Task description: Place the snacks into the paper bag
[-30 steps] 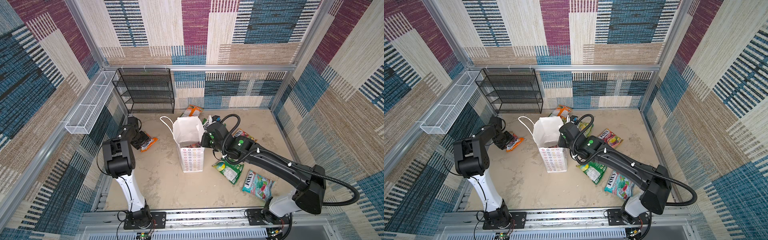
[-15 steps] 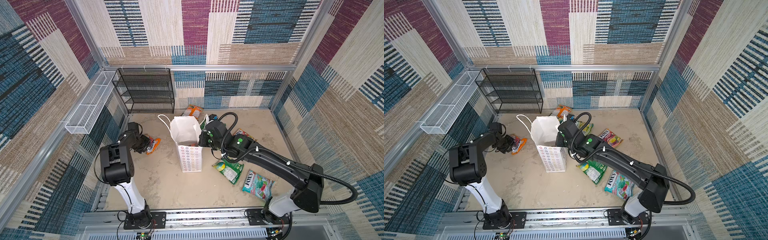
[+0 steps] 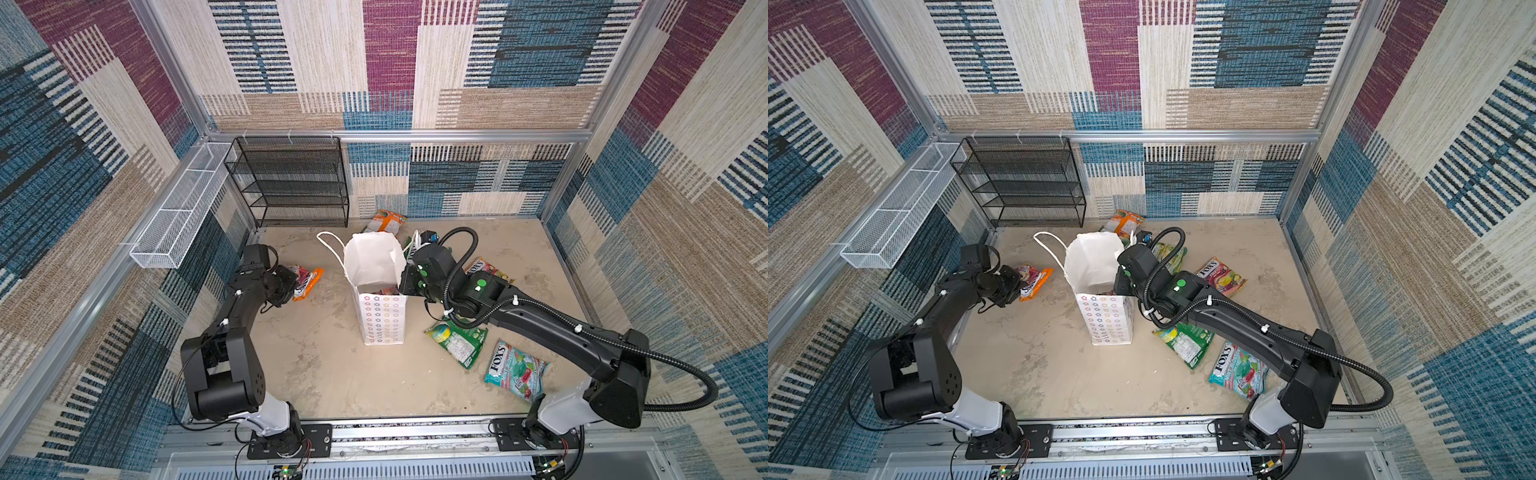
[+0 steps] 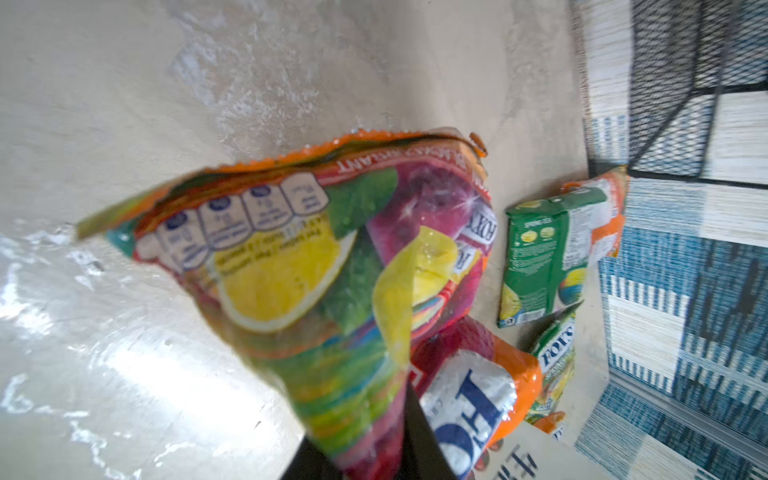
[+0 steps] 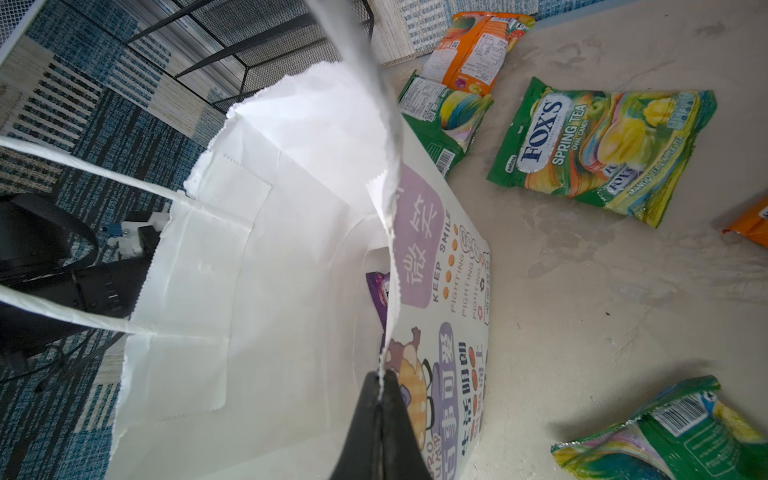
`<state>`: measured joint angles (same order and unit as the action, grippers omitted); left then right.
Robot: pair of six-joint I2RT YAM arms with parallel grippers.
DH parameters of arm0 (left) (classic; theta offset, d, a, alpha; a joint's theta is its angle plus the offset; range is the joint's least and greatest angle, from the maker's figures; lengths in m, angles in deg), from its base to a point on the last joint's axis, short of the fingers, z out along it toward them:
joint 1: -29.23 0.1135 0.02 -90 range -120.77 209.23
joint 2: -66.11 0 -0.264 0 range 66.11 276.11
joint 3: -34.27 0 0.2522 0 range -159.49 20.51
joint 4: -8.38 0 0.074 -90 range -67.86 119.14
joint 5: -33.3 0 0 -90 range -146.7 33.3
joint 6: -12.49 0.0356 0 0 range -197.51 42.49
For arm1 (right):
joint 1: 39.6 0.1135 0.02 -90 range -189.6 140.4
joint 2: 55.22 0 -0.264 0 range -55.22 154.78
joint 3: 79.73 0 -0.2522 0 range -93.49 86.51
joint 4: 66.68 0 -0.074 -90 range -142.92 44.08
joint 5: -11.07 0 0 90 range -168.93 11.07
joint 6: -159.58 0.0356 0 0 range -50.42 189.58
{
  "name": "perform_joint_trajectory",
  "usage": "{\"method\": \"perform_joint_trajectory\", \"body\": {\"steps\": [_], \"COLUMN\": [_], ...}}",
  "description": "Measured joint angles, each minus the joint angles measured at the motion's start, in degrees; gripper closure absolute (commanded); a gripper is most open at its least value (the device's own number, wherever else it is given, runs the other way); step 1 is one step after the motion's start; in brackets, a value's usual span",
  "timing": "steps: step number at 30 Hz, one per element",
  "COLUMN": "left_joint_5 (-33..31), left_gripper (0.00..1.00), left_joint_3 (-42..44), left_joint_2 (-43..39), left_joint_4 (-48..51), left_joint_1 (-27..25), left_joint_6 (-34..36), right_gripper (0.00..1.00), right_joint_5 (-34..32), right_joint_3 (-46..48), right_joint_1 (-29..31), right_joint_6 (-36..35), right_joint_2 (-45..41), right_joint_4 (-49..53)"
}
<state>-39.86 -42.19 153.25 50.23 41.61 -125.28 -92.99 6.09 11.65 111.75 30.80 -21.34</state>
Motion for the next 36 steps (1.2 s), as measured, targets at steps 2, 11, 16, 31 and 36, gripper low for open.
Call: {"method": "perform_joint_trajectory", "body": {"steps": [2,11,16,31,36], "left_joint_5": [-0.1,0.3,3.4,15.4,7.0], "left_gripper": [0.78,0.79,0.74,0.76,0.47], "left_joint_3": [0.2,-5.4,-14.4,-37.5,-30.9], "left_joint_2": [-3.3,-17.7,-25.6,-24.2,-24.7], "left_joint_4": [0.9,10.9,17.6,21.9,24.0], "left_joint_1": [0.5,3.5,4.9,-9.4,-10.4], "left_joint_6": [0.0,4.9,8.8,11.3,13.2], "right_gripper": [1.0,1.0,1.0,1.0,1.0], "right_joint_5": [0.0,0.0,0.6,0.5,1.1], "right_joint_3": [0.2,1.1,1.1,0.6,-1.3], "right_joint_1": [0.0,0.0,0.0,0.0,0.0], "right_joint_6": [0.0,0.0,0.0,0.5,0.4], "right_joint_2": [0.0,-0.2,-0.1,0.1,1.4], "right_joint_4": [-0.3,-1.4,-1.9,-1.7,-1.4]}}
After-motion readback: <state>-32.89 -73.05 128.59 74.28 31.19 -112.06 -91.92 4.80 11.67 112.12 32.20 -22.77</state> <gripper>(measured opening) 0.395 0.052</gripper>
